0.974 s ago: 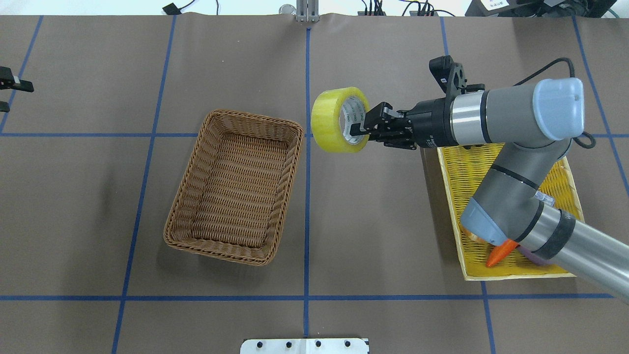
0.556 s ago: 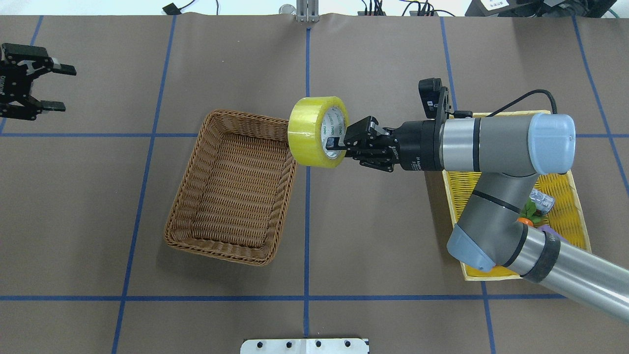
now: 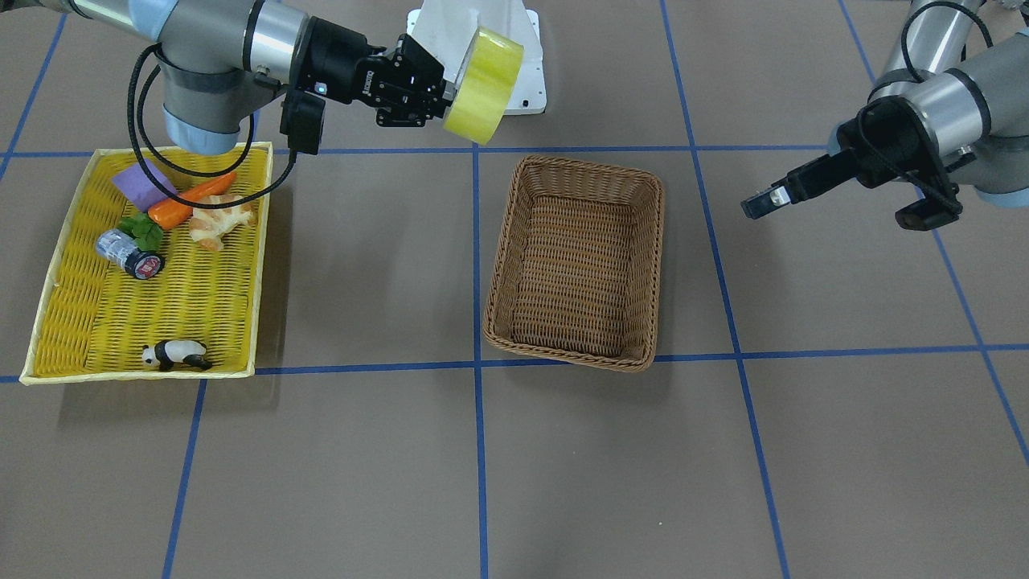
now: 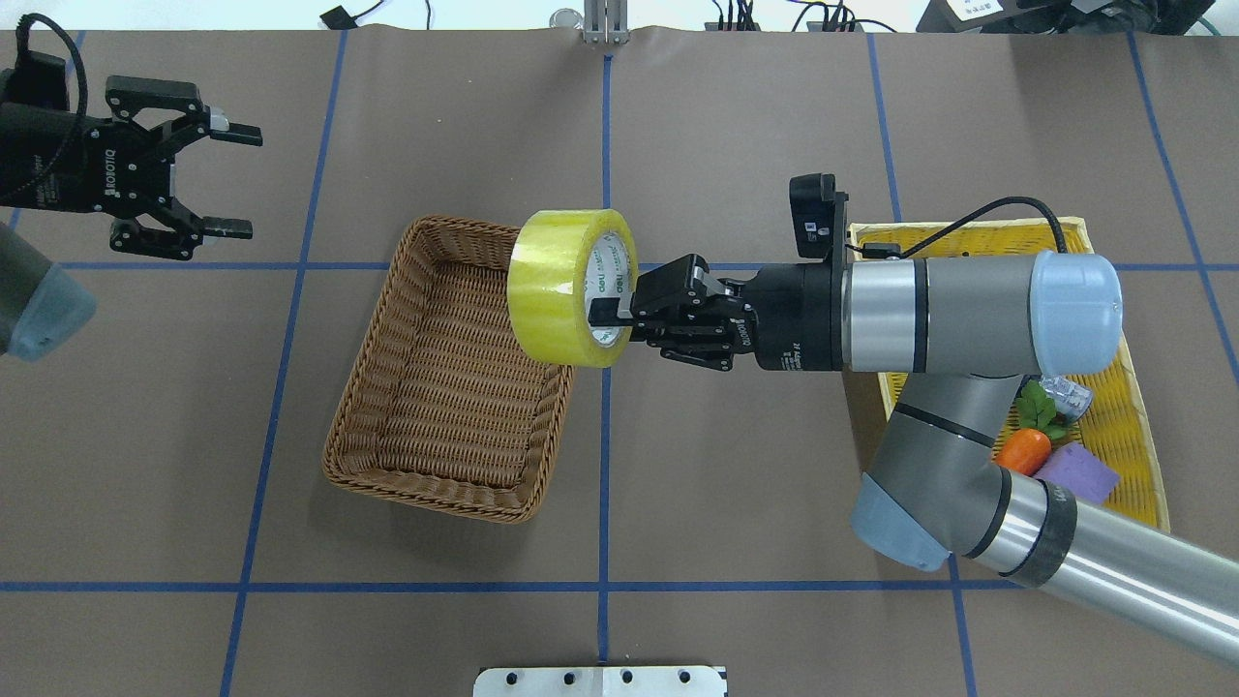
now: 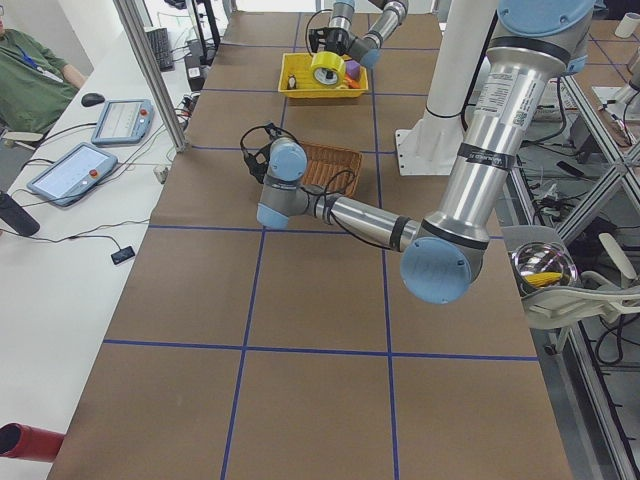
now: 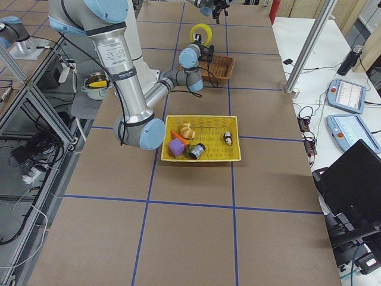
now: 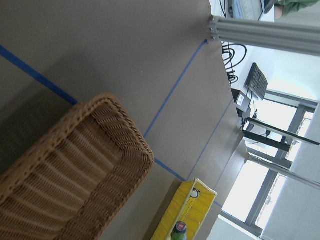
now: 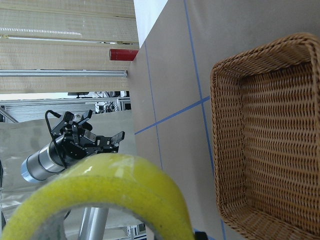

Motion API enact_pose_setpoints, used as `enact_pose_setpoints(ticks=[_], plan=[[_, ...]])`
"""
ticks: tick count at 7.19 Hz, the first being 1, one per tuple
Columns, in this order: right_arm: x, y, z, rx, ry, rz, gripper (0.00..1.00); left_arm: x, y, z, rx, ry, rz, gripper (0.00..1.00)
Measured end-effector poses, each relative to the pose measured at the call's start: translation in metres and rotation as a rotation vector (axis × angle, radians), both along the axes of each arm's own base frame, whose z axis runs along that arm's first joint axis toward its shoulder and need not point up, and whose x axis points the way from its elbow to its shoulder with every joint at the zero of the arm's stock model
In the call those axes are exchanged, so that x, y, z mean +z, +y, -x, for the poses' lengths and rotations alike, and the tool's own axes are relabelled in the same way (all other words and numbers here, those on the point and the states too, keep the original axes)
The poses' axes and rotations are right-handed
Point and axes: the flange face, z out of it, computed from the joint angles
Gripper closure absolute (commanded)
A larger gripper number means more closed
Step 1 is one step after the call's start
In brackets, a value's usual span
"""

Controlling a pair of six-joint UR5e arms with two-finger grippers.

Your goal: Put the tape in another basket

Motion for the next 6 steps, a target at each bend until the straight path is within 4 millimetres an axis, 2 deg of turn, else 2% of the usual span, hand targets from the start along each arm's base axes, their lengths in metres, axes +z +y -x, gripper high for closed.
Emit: enact_pose_setpoints(ticks=[3, 6], plan=[[-0.027, 0.015, -0.003, -0.015, -0.055, -0.030, 1.00, -0.048, 0.037, -0.023, -0.032, 0.260, 0.023, 0.02], [-0.037, 0.019, -0.008, -0.016, -0.080, -0.044, 1.00, -0.085, 0.072, -0.039, -0.008, 0.458, 0.063, 0.02]])
